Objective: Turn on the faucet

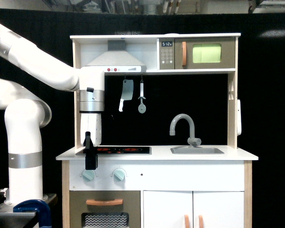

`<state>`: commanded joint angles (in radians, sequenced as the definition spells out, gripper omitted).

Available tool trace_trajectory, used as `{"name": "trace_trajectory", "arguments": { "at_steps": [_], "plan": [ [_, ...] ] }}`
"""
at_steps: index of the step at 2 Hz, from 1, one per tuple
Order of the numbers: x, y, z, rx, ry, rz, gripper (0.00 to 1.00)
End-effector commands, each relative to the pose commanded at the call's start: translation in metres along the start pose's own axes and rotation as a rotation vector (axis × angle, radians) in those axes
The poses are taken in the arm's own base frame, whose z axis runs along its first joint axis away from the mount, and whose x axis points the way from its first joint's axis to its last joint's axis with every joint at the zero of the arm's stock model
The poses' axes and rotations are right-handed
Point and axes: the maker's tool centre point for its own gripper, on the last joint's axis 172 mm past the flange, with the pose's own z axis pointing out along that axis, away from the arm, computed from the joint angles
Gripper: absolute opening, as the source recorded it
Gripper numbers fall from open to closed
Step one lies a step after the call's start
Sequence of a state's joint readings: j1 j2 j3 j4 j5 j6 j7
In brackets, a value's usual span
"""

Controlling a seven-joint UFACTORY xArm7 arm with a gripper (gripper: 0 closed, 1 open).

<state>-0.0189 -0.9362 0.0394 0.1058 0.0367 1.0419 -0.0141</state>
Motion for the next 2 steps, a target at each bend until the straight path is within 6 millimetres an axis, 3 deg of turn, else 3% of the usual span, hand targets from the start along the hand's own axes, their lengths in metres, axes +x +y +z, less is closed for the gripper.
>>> {"name": "trace_trajectory", "arguments": {
  "at_steps": [1, 2],
  "plan": [
    [0.014, 0.008, -0.022, 0.01, 0.087, -0.027, 1.0],
    [0.03, 0.0, -0.069, 0.121, 0.315, -0.524, 1.0]
  ]
}}
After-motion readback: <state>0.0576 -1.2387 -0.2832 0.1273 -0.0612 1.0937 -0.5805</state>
